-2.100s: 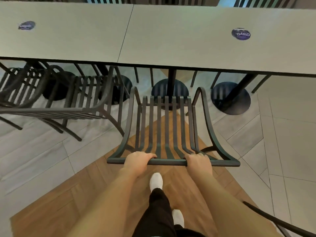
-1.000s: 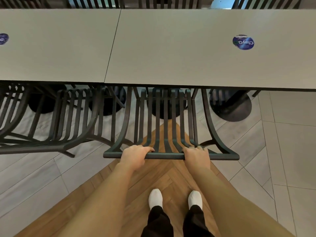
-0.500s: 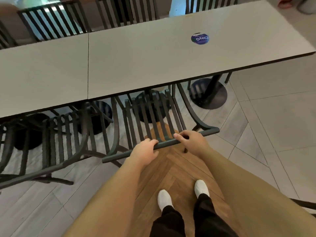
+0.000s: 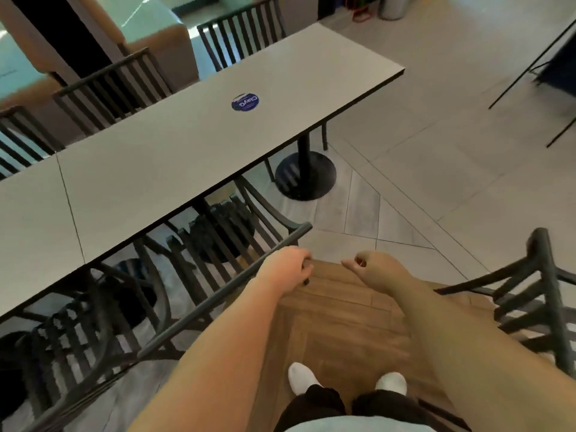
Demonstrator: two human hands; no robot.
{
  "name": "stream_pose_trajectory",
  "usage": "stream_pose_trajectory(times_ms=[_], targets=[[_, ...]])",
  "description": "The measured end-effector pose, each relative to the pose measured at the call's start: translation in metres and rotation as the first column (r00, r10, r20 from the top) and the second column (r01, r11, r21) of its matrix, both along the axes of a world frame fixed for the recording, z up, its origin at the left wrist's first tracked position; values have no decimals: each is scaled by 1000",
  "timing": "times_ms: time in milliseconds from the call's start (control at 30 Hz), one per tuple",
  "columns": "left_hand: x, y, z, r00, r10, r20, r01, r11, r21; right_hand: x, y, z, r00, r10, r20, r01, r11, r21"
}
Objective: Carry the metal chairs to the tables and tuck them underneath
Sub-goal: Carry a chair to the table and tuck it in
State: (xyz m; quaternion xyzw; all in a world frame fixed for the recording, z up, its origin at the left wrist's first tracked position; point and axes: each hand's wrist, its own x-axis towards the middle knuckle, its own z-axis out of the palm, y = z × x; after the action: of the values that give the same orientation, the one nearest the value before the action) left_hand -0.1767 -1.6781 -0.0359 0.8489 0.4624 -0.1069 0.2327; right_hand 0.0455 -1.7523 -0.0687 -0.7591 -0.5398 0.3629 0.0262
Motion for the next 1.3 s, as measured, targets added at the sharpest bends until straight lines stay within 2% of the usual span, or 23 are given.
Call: stream_pose_trajectory(times_ms=[367, 633, 767, 933, 1133, 1300], targets=[[203, -55, 0, 953, -301, -26, 300, 953, -50, 167, -122, 3, 945, -327, 10, 327, 944, 49], [350, -113, -2, 831, -555, 21, 556, 830, -49, 258, -195, 14, 840, -538, 65, 515, 830, 212], [404, -136, 0, 734, -678, 39, 679, 732, -44, 288, -224, 17, 735, -675, 61, 646, 725, 239], [457, -148, -3, 599, -797, 81, 799, 601, 8, 299, -265, 4, 584, -809, 68, 804, 587, 92], [495, -152, -17, 327, -945, -6, 944, 327, -50, 274, -302, -18, 323, -946, -35, 926, 323, -198], [515, -148, -35, 97, -986, -138, 988, 112, -108, 244, -305, -29, 185, -974, -131, 949, 211, -232]])
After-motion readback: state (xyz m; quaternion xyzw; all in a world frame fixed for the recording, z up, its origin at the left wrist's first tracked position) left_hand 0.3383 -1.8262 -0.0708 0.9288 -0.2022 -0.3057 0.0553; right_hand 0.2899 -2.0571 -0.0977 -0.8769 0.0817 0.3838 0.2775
